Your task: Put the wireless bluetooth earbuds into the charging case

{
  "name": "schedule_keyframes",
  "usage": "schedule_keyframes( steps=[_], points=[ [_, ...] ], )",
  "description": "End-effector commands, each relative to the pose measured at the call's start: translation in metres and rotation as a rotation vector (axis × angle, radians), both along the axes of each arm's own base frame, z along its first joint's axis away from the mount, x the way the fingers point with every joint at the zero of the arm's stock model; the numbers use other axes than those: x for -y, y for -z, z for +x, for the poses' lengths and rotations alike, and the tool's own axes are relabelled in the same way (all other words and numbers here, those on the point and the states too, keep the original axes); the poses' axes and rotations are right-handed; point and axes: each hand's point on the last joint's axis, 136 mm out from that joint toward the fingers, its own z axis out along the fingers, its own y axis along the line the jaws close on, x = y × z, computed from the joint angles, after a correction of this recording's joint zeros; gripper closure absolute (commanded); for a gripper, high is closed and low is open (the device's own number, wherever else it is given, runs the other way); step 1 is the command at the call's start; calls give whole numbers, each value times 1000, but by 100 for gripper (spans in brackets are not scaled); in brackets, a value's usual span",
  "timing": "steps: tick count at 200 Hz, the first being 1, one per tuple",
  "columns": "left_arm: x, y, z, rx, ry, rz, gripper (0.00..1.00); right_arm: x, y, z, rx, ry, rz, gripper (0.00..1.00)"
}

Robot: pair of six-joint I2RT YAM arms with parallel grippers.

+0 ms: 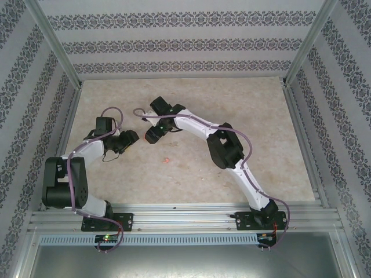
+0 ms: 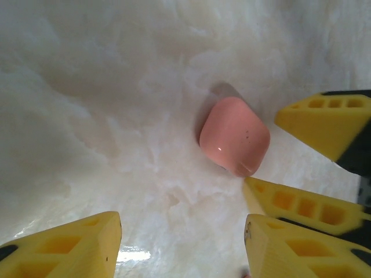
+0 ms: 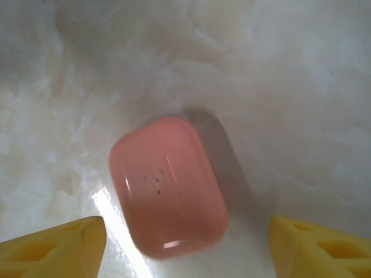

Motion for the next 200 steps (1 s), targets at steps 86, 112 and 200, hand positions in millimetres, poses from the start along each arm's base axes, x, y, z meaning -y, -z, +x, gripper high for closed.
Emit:
schedule_keyframes(
  steps=[86,112,200],
  points=[
    [-8,1,0,-6,-10,-42,41,-5,38,-23,31,-151,-188,28],
    [-7,0,1,-4,-8,-47,41,-4,41,-23,76,-148,-245,33],
    [2,-4,-15,17,45,-79,41,10,17,-43,122,-151,-223,54]
  ],
)
